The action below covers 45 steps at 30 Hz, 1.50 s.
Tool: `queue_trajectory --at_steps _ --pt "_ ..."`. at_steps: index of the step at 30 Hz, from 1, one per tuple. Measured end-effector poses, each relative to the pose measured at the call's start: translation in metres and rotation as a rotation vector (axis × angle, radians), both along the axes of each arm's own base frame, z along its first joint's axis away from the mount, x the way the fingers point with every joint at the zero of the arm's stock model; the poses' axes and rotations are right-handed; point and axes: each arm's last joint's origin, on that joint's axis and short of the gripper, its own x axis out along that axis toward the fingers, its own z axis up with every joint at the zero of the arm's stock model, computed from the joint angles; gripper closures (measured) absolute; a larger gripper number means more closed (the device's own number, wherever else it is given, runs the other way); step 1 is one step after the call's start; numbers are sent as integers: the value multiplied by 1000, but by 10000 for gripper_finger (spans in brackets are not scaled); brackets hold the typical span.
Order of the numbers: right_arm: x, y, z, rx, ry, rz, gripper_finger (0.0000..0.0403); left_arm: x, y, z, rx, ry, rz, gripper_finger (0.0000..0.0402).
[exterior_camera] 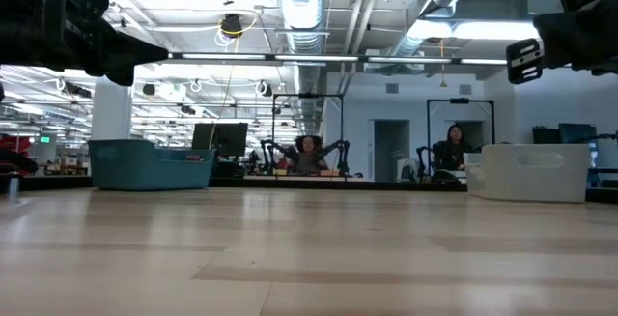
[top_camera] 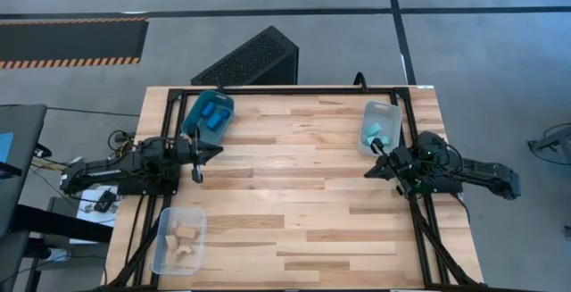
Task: Sort & place blocks by color
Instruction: Return to Home Position
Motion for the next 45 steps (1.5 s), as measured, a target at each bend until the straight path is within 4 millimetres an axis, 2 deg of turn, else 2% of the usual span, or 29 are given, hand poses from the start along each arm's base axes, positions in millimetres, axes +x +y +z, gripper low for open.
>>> queue_trajectory --at_steps 7,45 --pt "0 0 0 1 2 0 370 0 0 0 5 1 0 393" --pt "0 0 0 2 4 1 369 0 0 0 -3 0 -1 393"
